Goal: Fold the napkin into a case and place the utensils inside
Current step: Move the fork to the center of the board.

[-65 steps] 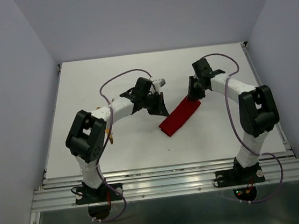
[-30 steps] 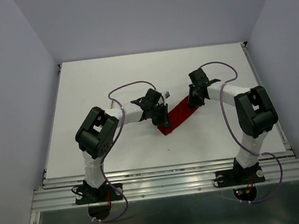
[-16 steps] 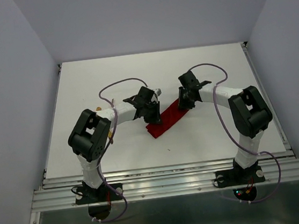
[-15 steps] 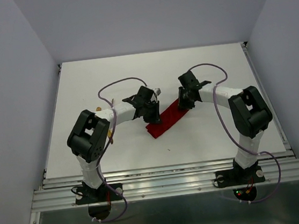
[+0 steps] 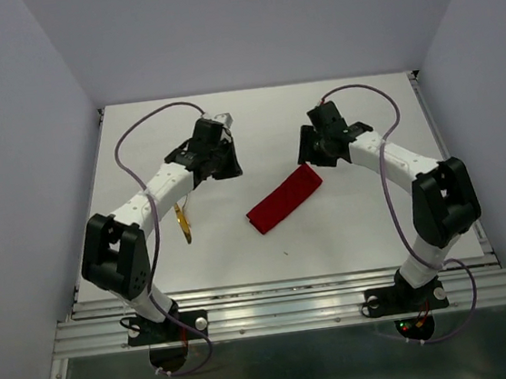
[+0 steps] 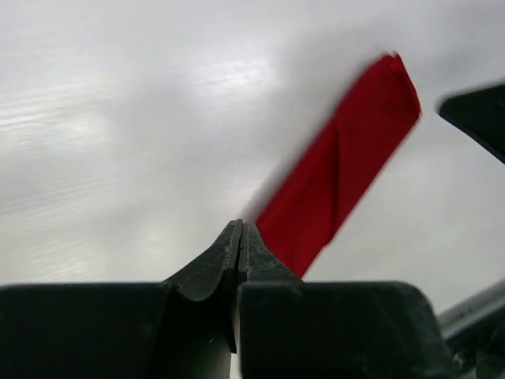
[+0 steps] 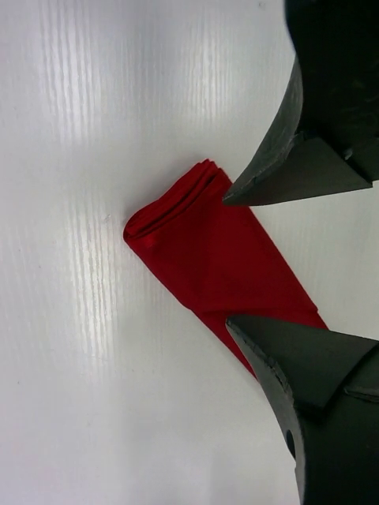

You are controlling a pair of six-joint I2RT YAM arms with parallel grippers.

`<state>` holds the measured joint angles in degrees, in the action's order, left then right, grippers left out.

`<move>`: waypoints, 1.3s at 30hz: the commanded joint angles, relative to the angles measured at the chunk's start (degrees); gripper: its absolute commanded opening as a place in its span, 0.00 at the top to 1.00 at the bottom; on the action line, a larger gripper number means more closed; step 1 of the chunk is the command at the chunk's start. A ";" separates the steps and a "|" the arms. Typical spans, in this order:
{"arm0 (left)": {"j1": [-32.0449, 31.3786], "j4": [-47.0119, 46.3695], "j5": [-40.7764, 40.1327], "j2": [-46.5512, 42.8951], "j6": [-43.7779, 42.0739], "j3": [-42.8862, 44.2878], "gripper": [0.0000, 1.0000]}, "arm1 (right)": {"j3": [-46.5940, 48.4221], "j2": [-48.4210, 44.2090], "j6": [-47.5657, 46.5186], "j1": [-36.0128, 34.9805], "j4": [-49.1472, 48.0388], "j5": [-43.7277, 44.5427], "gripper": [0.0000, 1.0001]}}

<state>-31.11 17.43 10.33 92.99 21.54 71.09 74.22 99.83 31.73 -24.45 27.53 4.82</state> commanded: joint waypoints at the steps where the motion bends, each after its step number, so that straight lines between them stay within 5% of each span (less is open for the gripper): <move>1: 7.45 3.23 -8.56 -6.40 2.89 -0.94 0.86 | 1.30 -6.39 -3.16 -0.25 5.34 7.03 0.37; 7: 17.30 6.56 -13.22 -8.00 2.63 -2.80 0.65 | -7.67 -15.45 -3.69 -0.25 2.01 7.31 0.35; 11: 19.95 7.79 -14.98 -7.21 0.61 -2.63 0.44 | -13.99 -18.62 -2.72 -0.77 0.07 4.85 0.31; 16: 20.83 7.79 -16.39 -2.48 -2.11 -1.92 0.33 | -17.35 -21.08 0.00 -0.78 -0.37 4.50 0.27; 25: 20.92 3.75 -13.58 6.84 -5.02 -3.33 0.34 | -19.02 -24.94 2.46 -0.78 -0.90 3.09 0.26; 32: 20.92 2.44 -11.03 11.16 -4.23 -3.33 0.58 | -17.97 -25.83 3.43 -0.78 -0.90 4.76 0.27; 39: 20.92 2.96 -11.12 15.20 -3.44 -1.74 0.61 | -16.03 -24.69 6.15 -0.78 -0.55 1.69 0.27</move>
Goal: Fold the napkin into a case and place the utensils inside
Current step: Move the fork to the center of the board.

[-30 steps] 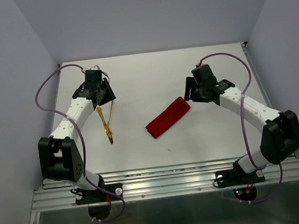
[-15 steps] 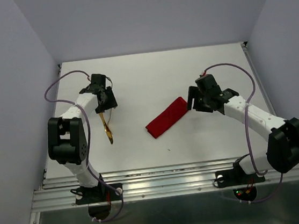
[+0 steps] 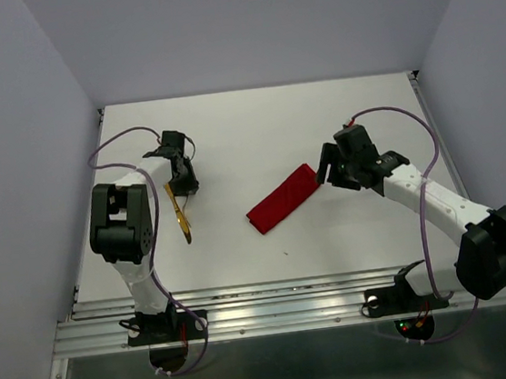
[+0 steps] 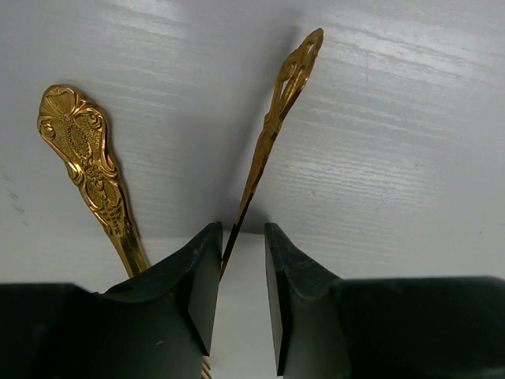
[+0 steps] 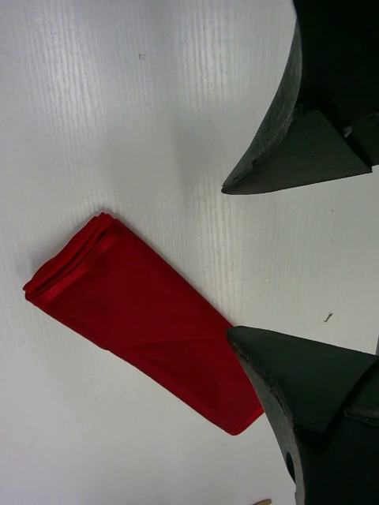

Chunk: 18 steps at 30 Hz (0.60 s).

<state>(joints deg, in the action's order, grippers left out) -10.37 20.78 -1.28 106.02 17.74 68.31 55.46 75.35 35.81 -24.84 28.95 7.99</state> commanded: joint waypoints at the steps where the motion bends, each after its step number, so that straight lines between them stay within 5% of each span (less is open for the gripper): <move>1: 0.18 -0.38 0.66 2.44 0.46 1.12 0.64 | 3.07 -0.21 2.24 -0.38 -1.97 -1.75 0.28; 6: 0.18 -0.65 5.84 2.44 -0.42 1.56 0.99 | 3.42 -0.21 2.68 -0.38 -1.53 -1.22 0.28; 18: -1.05 -17.87 43.27 -2.57 1.86 -4.59 1.00 | 3.25 -0.73 3.65 -0.38 -1.61 -2.63 0.30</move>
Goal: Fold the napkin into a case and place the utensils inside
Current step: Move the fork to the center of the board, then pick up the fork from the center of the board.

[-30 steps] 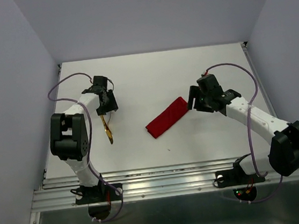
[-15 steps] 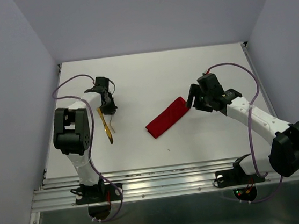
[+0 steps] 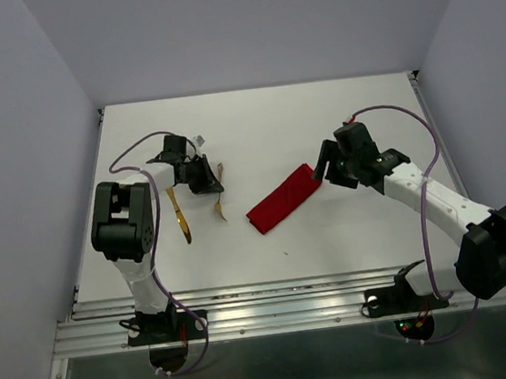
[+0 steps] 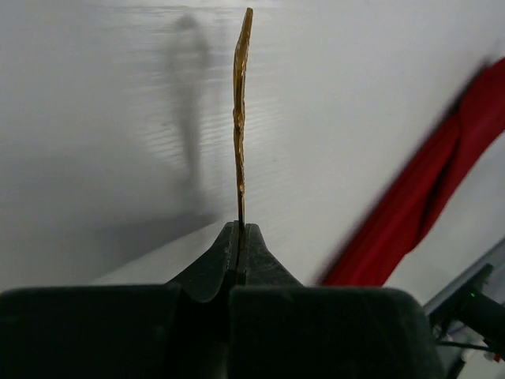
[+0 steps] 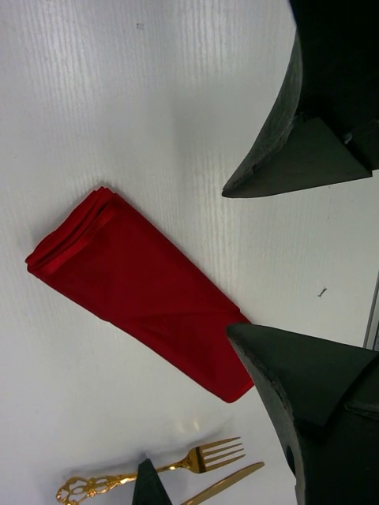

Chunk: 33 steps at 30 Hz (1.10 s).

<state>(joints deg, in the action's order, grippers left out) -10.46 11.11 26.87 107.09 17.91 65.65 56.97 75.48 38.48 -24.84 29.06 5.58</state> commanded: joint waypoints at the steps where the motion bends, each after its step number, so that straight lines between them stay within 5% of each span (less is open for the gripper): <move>1: -1.05 -8.82 17.57 -3.38 1.69 -2.01 1.00 | 1.48 -1.30 1.16 -0.38 -2.07 -0.22 0.30; 4: -1.32 -9.80 18.13 -2.76 1.95 -2.10 0.99 | 0.34 -3.06 1.25 -0.38 -2.87 0.04 0.31; 6: -1.32 -9.71 19.18 -1.36 2.04 -1.75 0.88 | 0.16 -3.76 1.25 -0.38 -2.87 0.39 0.31; 10: -0.97 -9.01 17.44 1.01 2.83 -2.01 0.48 | -0.28 -4.20 1.25 -0.38 -2.60 0.39 0.31; 14: -0.53 -5.42 12.95 0.93 1.87 -1.75 0.27 | -1.07 -4.90 1.34 -0.38 -2.34 0.31 0.31; 23: -0.44 4.17 -10.06 -8.27 -2.09 0.89 0.34 | -1.42 -4.73 1.16 -0.38 -2.08 -0.13 0.31; 33: -10.80 8.92 -21.24 -11.82 -6.13 1.85 0.33 | -0.81 -2.97 1.34 -0.38 -2.17 -0.23 0.31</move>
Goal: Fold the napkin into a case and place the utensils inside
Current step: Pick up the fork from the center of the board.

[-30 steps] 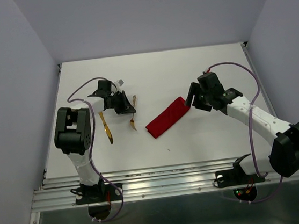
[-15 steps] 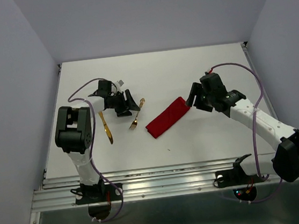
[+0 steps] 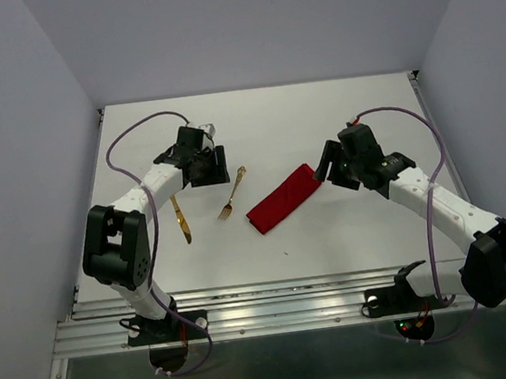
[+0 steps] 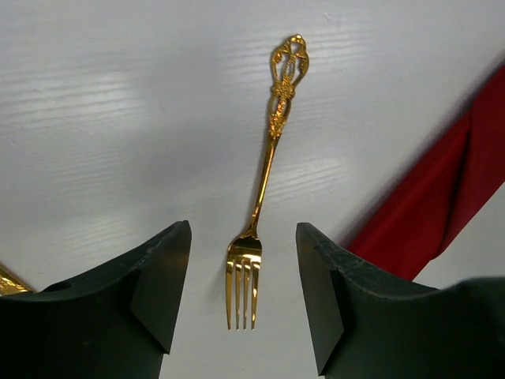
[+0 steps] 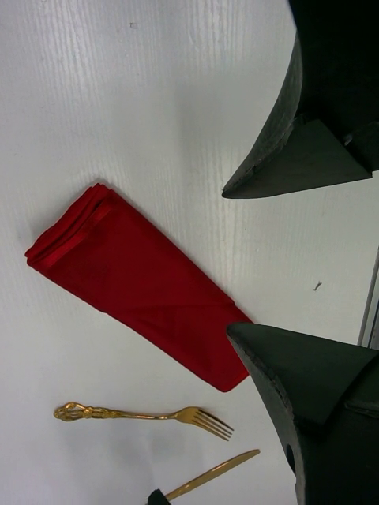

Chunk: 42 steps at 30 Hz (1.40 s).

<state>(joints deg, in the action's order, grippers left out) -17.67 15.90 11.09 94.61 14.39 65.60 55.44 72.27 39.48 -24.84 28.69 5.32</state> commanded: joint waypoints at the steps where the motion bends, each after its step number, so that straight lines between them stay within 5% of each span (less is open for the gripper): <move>1: -4.56 4.40 -6.60 1.27 -2.62 2.24 0.32 | 0.81 0.33 0.42 -0.38 -1.71 0.21 0.30; 6: -7.73 6.24 -10.30 6.11 -2.27 5.23 0.31 | 1.07 0.51 0.42 -0.38 -1.27 0.13 0.29; 22: -10.36 8.53 -12.23 15.08 -3.14 8.31 0.50 | 0.37 0.77 0.77 -0.38 -1.35 1.01 0.30; 25: -10.45 8.97 -12.41 16.48 -3.32 8.66 0.69 | 0.55 1.82 0.42 -0.38 -1.62 0.57 0.29; 26: -10.45 9.15 -12.50 16.92 -3.41 8.75 0.84 | 0.81 2.17 0.16 -0.38 -1.62 0.39 0.30; 29: -10.45 9.15 -11.37 18.15 -4.19 9.10 1.00 | 1.86 5.41 -1.42 -0.38 -2.84 -0.83 0.29; 42: -10.72 10.20 -4.94 11.66 -5.69 11.04 1.00 | 11.95 22.20 -0.55 1.01 -5.94 6.98 0.49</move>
<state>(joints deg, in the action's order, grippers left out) -27.68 23.73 3.73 111.44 10.02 76.42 60.88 92.31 38.20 -24.80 24.12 8.91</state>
